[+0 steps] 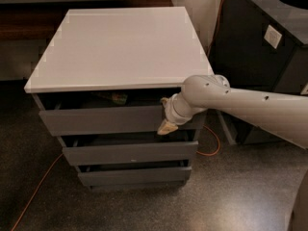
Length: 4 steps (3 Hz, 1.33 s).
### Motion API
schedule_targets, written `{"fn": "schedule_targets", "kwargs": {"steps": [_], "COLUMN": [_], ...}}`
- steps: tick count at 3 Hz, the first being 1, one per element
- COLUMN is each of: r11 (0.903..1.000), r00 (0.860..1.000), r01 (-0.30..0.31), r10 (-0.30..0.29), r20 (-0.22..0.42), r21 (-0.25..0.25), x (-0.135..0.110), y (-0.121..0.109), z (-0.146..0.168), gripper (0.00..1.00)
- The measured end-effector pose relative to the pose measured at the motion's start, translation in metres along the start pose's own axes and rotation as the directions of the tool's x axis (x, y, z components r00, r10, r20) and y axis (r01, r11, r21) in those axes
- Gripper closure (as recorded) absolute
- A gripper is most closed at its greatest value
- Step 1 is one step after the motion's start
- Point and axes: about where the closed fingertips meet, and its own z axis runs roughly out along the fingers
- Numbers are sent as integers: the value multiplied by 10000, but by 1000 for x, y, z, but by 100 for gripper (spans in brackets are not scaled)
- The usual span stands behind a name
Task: Pick green rice chip bag from top drawer and place on counter
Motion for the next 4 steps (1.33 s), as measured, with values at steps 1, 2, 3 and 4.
{"fn": "schedule_targets", "kwargs": {"steps": [1, 2, 3, 4], "r11": [10000, 10000, 10000, 9999], "r00": [10000, 10000, 10000, 9999], "r01": [-2, -1, -1, -139], "r10": [2, 1, 1, 139], "r20": [0, 0, 0, 100], "r21": [0, -1, -3, -47], "x": [-1, -3, -5, -4], "y": [0, -3, -4, 11], "z": [-1, -7, -12, -33], "gripper": [63, 86, 100, 100]}}
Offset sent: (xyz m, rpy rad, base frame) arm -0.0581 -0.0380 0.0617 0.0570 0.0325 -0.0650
